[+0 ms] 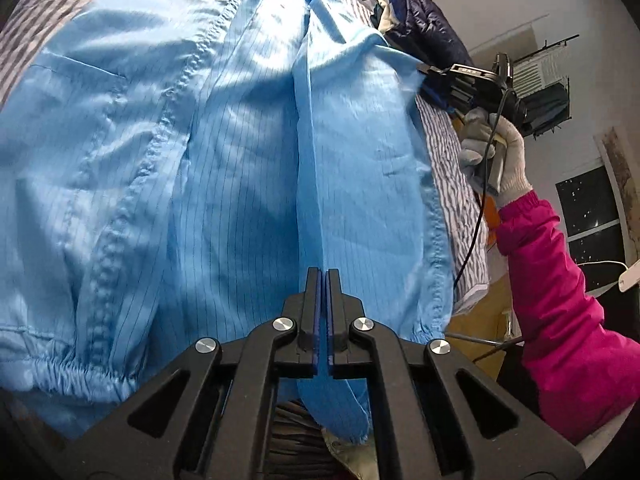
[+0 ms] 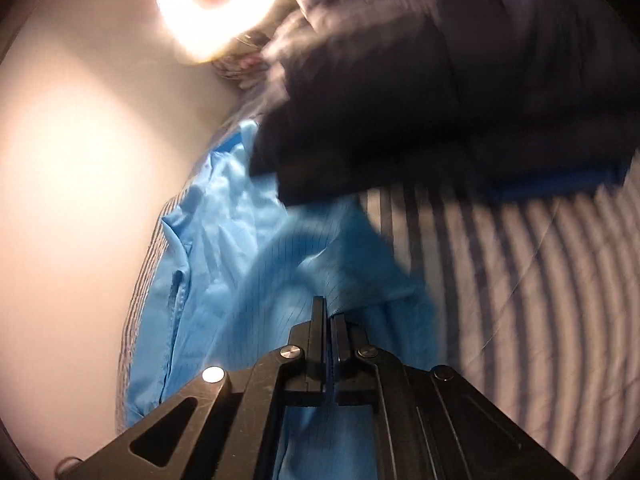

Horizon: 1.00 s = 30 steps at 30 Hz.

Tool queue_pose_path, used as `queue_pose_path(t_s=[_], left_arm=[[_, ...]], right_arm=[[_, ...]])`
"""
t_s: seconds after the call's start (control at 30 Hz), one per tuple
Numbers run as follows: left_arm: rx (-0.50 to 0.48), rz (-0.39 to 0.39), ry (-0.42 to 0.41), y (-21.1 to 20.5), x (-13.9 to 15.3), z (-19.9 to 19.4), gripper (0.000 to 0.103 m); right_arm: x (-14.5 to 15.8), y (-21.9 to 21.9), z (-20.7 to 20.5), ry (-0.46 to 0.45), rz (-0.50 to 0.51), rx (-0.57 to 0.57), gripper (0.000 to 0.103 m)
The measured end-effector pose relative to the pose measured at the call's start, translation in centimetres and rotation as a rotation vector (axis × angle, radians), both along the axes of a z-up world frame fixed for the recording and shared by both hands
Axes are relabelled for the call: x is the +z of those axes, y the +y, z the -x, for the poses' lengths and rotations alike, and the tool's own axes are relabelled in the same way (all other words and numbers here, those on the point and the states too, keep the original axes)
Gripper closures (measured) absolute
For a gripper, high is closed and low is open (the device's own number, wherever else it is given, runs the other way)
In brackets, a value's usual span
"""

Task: Fold large clothes

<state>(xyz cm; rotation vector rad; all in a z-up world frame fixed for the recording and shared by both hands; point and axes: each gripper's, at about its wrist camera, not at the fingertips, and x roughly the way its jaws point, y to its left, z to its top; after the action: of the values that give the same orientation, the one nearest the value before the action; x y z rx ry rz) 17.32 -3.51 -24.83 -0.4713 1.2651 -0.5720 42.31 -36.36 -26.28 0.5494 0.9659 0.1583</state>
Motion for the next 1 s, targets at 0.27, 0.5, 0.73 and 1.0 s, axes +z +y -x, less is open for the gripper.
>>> queue_pose_path(t_s=[0.27,0.5,0.73,1.0], left_arm=[[0.033,-0.054,0.004,-0.1,-1.1,0.4,0.103],[0.023,-0.105,-0.049,-0.9,0.5,0.5,0.044],[-0.001,-0.133,-0.032,-2.2,-0.6,2.2,0.046],[0.035,-0.059,0.08,-1.8,-3.8,2.3,0.099]], right_arm=[[-2.9,-0.8,-3.2,0.092,0.096,-0.022,0.099],[-3.3,-0.4,0.8,0.093,-0.045,-0.001,0.07],[-2.5,3.7,12.4,0.114,-0.193,0.139,0.065],[-5.8,9.7,19.3,0.186,-0.295,0.208,0.065]])
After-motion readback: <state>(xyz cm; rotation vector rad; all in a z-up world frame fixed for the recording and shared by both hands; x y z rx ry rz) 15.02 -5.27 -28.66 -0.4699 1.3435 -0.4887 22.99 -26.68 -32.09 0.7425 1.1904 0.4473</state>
